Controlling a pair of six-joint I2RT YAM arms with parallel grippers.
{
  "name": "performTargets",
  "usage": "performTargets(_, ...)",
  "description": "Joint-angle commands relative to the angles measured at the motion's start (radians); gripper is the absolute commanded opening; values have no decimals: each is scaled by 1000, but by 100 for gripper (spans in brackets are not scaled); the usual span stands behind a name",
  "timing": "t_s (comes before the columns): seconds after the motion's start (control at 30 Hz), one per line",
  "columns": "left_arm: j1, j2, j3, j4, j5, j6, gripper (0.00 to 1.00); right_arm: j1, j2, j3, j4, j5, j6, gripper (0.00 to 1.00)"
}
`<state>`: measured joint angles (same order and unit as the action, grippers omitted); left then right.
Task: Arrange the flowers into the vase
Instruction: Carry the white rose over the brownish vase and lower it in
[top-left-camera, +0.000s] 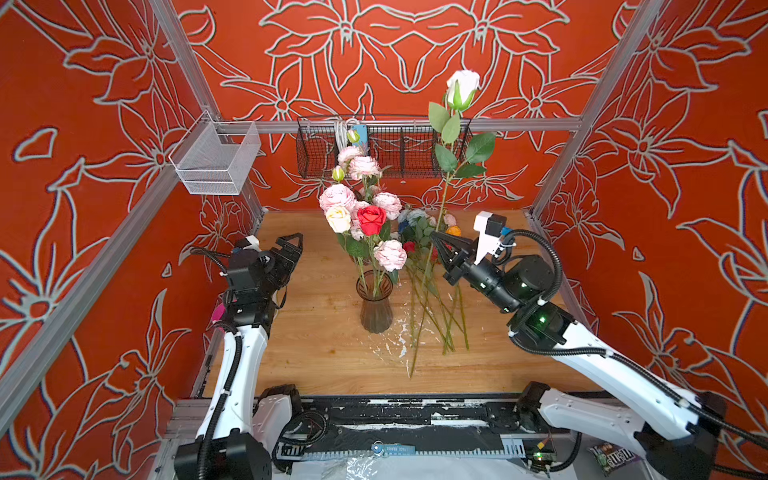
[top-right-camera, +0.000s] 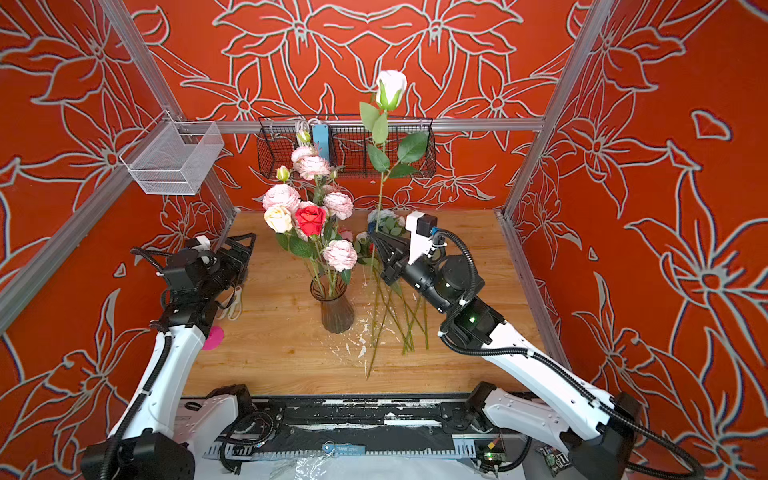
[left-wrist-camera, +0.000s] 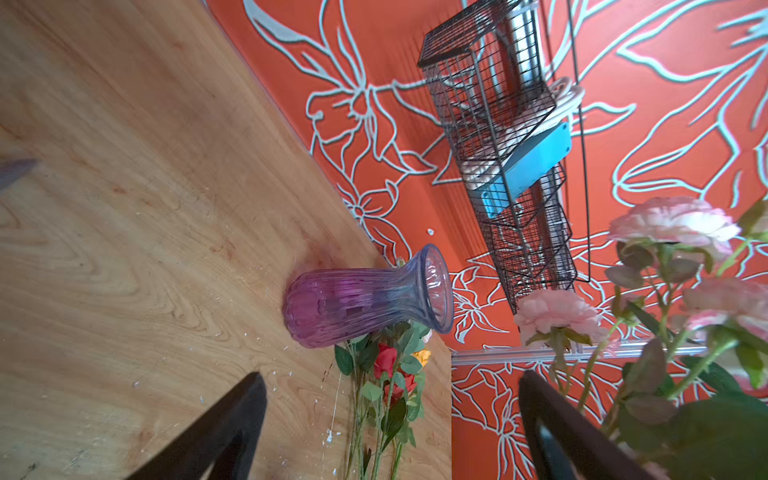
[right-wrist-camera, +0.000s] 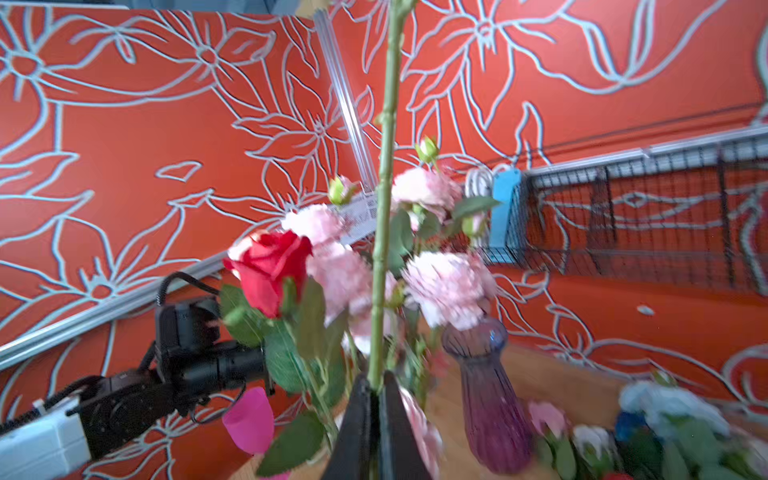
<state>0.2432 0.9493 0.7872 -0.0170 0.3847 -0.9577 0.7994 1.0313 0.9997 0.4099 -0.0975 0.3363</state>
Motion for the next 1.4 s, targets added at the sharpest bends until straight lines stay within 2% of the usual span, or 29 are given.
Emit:
performTargets(0.0, 4, -7, 14, 0, -6, 11, 95, 44, 49, 46, 112, -20, -33, 0)
performTargets(0.13, 5, -9, 12, 8, 4, 5, 95, 92, 147, 44, 241, 2, -48, 0)
performTargets(0.37, 5, -10, 12, 8, 3, 5, 95, 127, 287, 67, 347, 11, -115, 0)
performTargets(0.53, 7, -15, 10, 8, 1, 7, 95, 131, 335, 49, 333, 18, -175, 0)
performTargets(0.87, 8, -17, 4, 23, 6, 2, 95, 150, 320, -66, 278, 50, -180, 0)
performTargets(1.13, 8, -17, 3, 26, 0, 4, 95, 197, 221, -137, 180, 96, -210, 30)
performTargets(1.23, 8, -17, 3, 26, 1, 5, 95, 206, 190, -130, 132, 115, -222, 34)
performTargets(1.37, 7, -16, 2, 22, -4, 8, 95, 213, 142, -111, 47, 157, -223, 35)
